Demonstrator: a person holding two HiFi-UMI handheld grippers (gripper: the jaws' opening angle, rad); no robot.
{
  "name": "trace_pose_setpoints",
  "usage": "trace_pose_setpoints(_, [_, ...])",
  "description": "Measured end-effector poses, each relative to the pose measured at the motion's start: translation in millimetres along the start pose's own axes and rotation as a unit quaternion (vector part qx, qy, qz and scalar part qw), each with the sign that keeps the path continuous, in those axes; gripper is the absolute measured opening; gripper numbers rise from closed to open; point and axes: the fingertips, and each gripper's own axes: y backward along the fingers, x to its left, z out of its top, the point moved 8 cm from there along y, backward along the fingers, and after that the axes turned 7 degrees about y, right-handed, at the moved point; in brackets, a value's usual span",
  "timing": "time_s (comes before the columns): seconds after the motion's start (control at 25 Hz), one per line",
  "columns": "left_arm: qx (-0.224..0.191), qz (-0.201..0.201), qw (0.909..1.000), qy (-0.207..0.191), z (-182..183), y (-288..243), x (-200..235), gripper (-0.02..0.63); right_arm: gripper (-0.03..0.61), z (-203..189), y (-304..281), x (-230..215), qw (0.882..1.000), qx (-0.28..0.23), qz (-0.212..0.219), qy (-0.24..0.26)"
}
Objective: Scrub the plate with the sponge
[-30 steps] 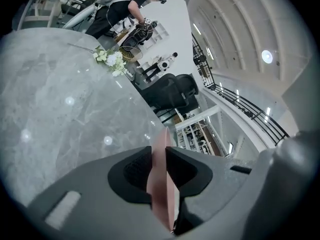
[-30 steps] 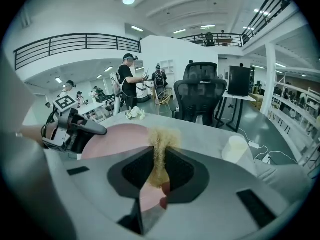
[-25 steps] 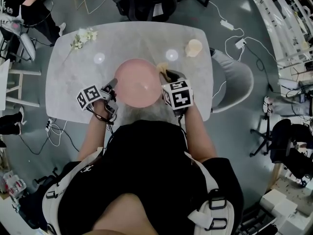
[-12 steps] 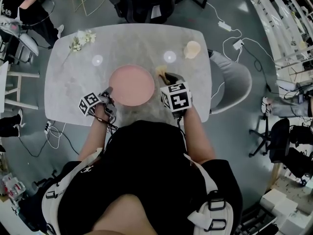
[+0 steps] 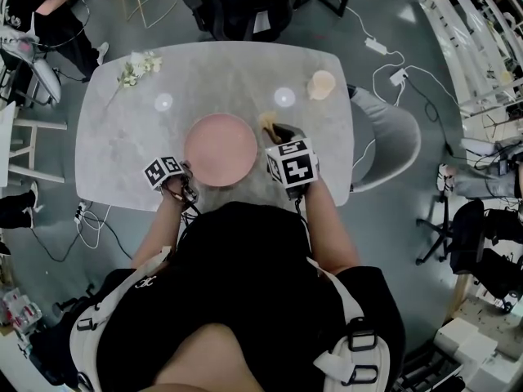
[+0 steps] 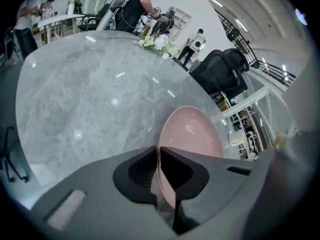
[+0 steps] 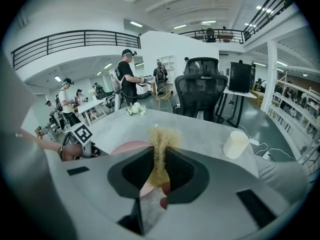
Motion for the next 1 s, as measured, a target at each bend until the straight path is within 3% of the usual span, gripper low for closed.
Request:
trace_pose_setpoints(0.28, [-0.068, 0.032, 0.9948, -0.068, 14, 23, -11, 0.028, 0.068, 7, 0, 4, 1.0, -0.012, 0.005, 0.001])
trace_pose_setpoints(0.4, [-0.149, 0.057, 0.9819, -0.103, 31, 55, -28, 0.028, 0.067, 13, 4, 3, 0.999, -0.038, -0.008, 0.001])
trace_pose_setpoints(0.48, [-0.198, 0.045, 0.9705, -0.131, 40, 80, -49, 0.028, 0.068, 19, 9, 2, 0.998, -0.063, -0.02, -0.001])
trace_pose_setpoints(0.6, [-0.264, 0.007, 0.9455, -0.191, 50, 116, -87, 0.028, 0.067, 31, 21, 2, 0.992, -0.124, -0.024, -0.017])
trace_pose_setpoints(0.68, [-0.311, -0.017, 0.9202, -0.237, 56, 140, -113, 0.021, 0.067, 44, 32, 2, 0.983, -0.179, -0.025, -0.032])
trace_pose_setpoints(0.76, [-0.352, -0.039, 0.8951, -0.271, 61, 165, -139, 0.018, 0.067, 59, 46, 2, 0.971, -0.234, -0.042, -0.031])
trace_pose_setpoints(0.92, [-0.398, -0.087, 0.8627, -0.3, 62, 206, -181, 0.015, 0.067, 86, 75, 6, 0.939, -0.328, -0.098, 0.009])
trace_pose_setpoints(1.0, [-0.423, -0.101, 0.838, -0.33, 57, 222, -198, 0.013, 0.067, 92, 84, 8, 0.926, -0.355, -0.123, 0.028])
